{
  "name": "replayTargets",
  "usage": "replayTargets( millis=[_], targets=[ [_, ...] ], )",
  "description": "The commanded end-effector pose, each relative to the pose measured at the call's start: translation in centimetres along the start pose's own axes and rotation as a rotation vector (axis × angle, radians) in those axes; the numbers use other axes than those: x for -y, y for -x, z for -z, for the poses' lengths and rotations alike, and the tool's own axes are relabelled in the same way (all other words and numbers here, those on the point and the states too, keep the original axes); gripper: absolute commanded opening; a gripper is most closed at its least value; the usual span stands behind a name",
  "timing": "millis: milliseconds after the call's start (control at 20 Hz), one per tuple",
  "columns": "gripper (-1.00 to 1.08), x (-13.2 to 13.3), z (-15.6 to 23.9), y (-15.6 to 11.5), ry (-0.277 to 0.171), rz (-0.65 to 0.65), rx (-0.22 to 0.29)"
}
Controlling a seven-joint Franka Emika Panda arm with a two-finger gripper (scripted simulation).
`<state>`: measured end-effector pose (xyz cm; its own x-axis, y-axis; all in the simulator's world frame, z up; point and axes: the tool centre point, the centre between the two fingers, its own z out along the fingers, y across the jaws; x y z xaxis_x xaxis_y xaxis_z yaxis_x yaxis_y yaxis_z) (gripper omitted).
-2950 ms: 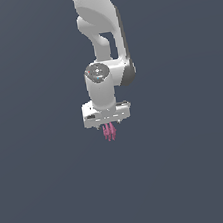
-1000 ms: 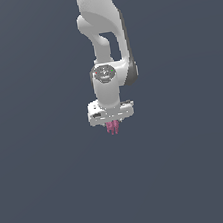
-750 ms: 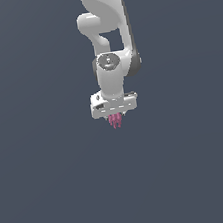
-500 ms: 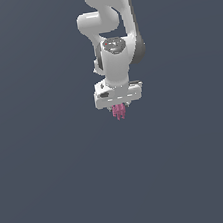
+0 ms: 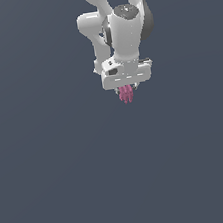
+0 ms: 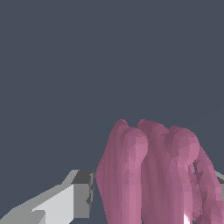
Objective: Pick up the object and move it to a goal position.
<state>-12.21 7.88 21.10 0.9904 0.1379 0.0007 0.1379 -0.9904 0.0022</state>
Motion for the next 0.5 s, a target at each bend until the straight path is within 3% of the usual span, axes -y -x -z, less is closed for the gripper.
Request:
replayTargets(
  millis=[0, 450],
  targets=[
    [-1.0, 0.8, 1.2, 0.6, 0.0, -0.001, 0.001],
    [-1.0, 2.4, 3.4, 1.4, -0.002, -0.001, 0.001]
  ],
)
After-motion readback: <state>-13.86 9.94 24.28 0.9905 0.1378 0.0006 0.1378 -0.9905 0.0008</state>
